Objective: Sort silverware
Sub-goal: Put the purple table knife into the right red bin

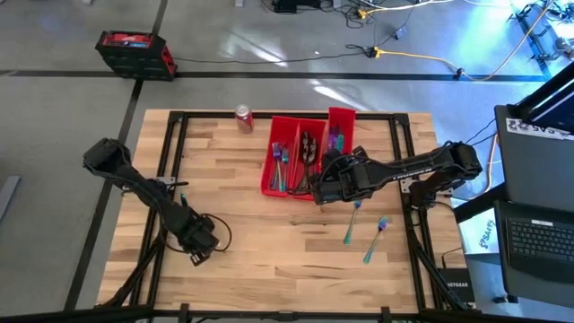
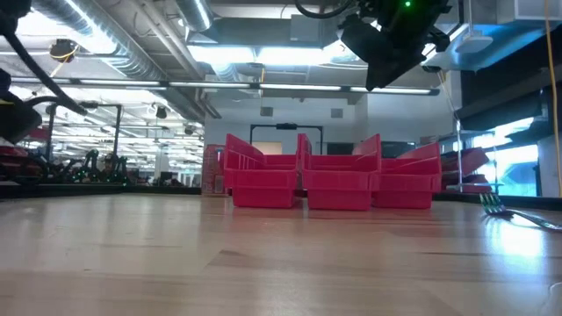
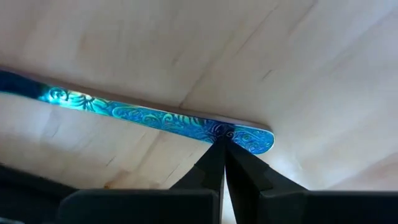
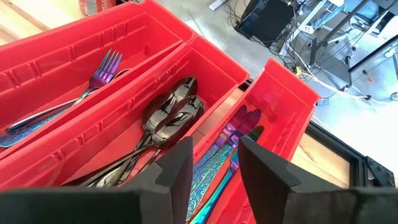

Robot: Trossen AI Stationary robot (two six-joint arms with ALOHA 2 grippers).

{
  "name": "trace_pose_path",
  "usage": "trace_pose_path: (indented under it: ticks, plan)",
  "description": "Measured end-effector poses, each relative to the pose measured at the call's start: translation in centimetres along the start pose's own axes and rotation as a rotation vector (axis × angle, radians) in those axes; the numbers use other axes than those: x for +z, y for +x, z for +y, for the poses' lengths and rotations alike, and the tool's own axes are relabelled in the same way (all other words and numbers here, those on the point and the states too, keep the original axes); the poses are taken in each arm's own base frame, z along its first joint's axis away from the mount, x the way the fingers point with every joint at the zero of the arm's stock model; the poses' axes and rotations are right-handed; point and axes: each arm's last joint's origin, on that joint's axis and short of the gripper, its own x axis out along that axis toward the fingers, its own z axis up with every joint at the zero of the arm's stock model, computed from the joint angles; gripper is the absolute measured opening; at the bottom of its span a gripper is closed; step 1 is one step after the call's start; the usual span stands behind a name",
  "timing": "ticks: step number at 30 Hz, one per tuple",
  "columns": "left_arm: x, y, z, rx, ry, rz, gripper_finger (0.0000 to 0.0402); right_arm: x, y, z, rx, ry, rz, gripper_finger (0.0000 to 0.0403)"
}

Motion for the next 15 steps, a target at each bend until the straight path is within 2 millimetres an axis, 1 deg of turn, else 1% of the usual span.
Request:
trace_pose_path:
  ticks: [9,13,15]
  plan:
    - [1.4,-0.3,-1.9,-0.161,0.088,-0.245,0.0,0.0,0.0,0.1,0.009,-0.001,0.005,0.0112]
    - [2.4,-0.7,-2.9,-0.197,0.23,-0.484,0.0,0.0,0.0,0.1,0.013,0.005,0.002,0.0112]
    - [2.9,-1.3,-3.7,-0.244,0.299,-0.617,0.0,0.1,0.0,0.2,0.017,0.008,0.0,0.0112]
